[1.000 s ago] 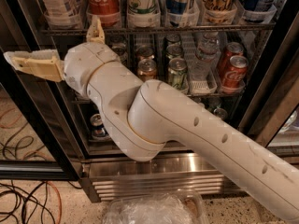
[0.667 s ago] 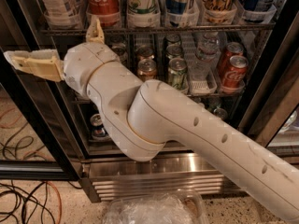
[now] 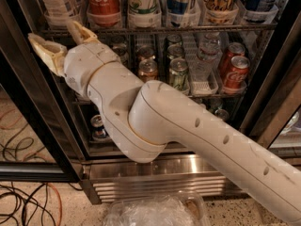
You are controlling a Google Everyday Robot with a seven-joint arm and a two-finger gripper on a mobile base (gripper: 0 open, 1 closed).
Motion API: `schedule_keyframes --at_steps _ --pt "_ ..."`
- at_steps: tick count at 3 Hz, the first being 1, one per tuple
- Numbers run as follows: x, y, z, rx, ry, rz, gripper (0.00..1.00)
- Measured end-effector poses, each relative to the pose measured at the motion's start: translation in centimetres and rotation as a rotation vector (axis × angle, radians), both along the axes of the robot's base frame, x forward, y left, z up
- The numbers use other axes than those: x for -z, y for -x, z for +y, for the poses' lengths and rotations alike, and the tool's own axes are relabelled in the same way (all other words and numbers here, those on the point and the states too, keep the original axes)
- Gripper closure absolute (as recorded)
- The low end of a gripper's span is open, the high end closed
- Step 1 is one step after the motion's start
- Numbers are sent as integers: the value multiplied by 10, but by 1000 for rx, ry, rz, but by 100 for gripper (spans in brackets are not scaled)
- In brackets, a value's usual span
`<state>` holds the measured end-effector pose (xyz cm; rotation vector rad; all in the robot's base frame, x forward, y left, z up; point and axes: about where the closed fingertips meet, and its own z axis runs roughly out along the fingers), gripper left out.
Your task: Pick blue plastic bottle from top shelf of fridge
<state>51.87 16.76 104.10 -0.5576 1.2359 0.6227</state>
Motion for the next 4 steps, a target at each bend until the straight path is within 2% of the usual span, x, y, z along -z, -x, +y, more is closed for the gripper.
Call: schedule_keyframes --at_steps 1,2,4 --pt "0 0 0 0 0 0 38" --pt "-3 -6 4 -2 15 -11 28" --pt "-10 -26 -1 9 24 -35 29"
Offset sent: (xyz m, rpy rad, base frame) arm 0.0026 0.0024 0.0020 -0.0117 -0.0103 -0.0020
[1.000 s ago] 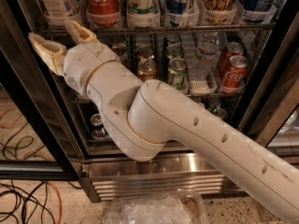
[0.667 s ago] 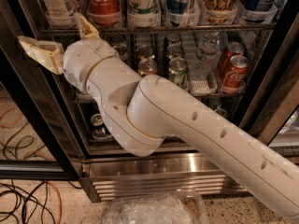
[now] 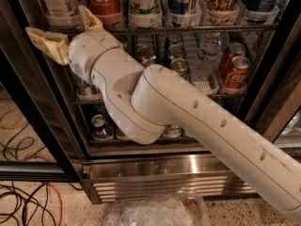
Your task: Pick blue plastic bottle from top shelf of fridge
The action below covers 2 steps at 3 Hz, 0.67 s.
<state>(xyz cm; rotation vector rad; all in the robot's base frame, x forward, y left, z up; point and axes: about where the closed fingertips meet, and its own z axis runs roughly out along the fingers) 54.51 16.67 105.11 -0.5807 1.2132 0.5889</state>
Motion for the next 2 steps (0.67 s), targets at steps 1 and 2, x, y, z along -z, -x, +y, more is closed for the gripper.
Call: schedule_keyframes --at_steps 1,2 --pt "-6 -13 0 -2 1 -14 29" --pt "-20 -80 18 5 -18 -11 31"
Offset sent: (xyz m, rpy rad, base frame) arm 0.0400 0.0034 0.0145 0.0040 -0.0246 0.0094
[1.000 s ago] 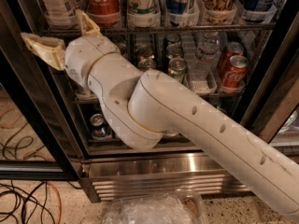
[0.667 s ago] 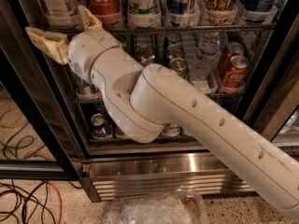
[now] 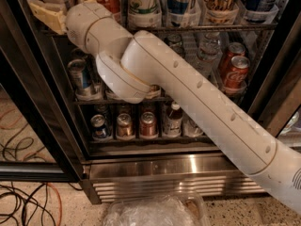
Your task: Pick blue plastic bottle from top shelf of fridge
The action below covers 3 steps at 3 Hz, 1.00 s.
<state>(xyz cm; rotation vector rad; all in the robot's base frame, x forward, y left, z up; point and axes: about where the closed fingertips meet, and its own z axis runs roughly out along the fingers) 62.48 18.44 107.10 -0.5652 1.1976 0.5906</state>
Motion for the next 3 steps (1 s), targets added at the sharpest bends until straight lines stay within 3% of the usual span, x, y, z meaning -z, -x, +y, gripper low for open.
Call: schedule_keyframes --at_steps 1,2,3 --pt "0 -1 0 3 0 2 31" --pt "-1 -1 0 5 -1 3 44" --pt "-1 -1 0 5 -1 3 67"
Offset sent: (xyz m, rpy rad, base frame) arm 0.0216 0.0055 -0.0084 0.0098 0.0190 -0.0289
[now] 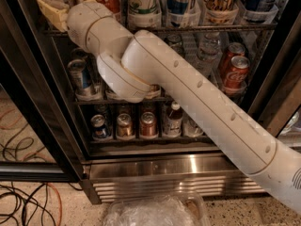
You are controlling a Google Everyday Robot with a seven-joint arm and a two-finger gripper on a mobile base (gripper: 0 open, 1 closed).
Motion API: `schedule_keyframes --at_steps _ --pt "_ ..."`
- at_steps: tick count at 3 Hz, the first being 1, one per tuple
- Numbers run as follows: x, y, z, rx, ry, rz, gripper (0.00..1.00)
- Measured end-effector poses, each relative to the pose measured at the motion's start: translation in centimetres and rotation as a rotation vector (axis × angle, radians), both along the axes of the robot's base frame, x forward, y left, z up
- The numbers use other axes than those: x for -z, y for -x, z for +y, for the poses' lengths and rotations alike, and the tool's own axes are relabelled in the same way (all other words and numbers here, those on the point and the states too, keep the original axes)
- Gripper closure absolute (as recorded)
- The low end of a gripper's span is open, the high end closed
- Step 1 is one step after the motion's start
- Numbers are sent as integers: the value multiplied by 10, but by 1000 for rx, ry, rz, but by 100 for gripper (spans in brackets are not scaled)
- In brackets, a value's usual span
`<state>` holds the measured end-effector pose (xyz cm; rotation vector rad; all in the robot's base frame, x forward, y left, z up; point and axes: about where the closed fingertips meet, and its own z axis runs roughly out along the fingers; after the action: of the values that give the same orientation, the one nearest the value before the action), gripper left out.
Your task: Pick blue plastic bottle from top shelf of fridge
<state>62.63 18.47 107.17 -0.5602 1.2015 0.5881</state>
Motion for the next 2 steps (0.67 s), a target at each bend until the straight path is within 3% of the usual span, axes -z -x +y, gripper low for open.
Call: schedule_keyframes --at_steps 1,2 --pt "0 0 0 0 0 0 91" --pt "0 0 0 0 0 0 100"
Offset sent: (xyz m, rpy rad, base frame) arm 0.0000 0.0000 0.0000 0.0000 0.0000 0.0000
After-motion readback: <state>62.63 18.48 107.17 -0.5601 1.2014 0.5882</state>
